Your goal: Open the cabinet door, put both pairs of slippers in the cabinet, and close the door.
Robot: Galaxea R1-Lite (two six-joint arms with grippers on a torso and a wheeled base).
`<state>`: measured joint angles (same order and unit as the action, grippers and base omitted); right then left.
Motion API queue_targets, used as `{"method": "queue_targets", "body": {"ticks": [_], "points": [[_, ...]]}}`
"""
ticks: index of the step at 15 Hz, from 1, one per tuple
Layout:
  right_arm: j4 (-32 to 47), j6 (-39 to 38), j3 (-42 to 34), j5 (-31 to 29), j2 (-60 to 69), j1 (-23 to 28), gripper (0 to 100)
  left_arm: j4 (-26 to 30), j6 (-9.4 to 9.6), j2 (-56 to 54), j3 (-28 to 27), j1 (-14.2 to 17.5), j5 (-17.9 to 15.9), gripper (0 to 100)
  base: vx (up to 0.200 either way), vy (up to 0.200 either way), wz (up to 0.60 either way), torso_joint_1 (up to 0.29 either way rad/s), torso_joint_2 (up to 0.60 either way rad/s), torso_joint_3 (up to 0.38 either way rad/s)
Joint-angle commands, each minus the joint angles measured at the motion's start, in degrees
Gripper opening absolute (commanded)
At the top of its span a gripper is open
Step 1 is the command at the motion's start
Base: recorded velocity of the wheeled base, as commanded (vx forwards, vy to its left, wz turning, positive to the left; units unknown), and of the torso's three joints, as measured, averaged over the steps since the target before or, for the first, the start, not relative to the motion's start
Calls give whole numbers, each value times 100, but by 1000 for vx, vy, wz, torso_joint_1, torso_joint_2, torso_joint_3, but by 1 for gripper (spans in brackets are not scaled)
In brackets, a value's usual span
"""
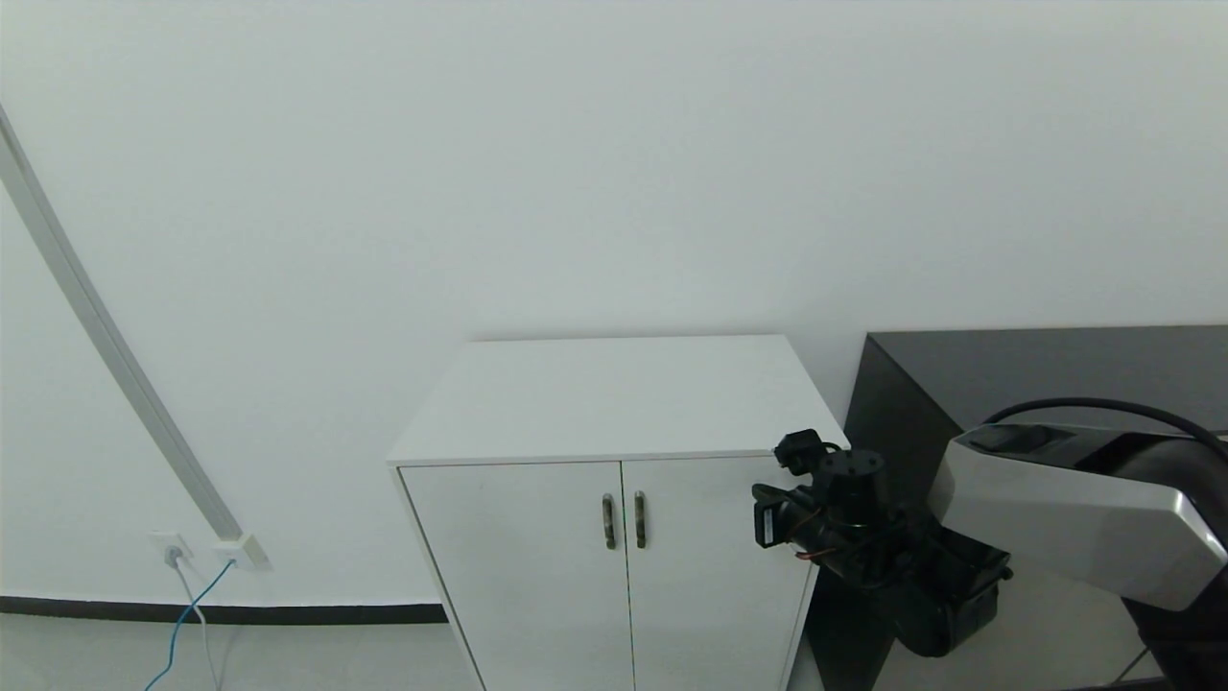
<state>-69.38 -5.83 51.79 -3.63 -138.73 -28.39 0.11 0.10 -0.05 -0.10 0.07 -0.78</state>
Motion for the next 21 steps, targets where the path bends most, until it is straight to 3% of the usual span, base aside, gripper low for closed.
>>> {"method": "queue_targets", "body": {"ticks": [1,7,12,21], "points": [[-6,11,-248,3,294,-123,0,-2,-1,5,1,1,-1,0,0,0,0,0,0,0],[-340,-6,-1338,-15,1296,-26,0,-2,-1,5,1,1,-1,0,0,0,0,0,0,0],[-902,-24,-2181,-832,1612,123,0,7,-1,5,1,1,-1,0,0,0,0,0,0,0],[-1034,38,-3816,-1052,3185,1020,0,-2,-1,5,1,1,-1,0,0,0,0,0,0,0]]}}
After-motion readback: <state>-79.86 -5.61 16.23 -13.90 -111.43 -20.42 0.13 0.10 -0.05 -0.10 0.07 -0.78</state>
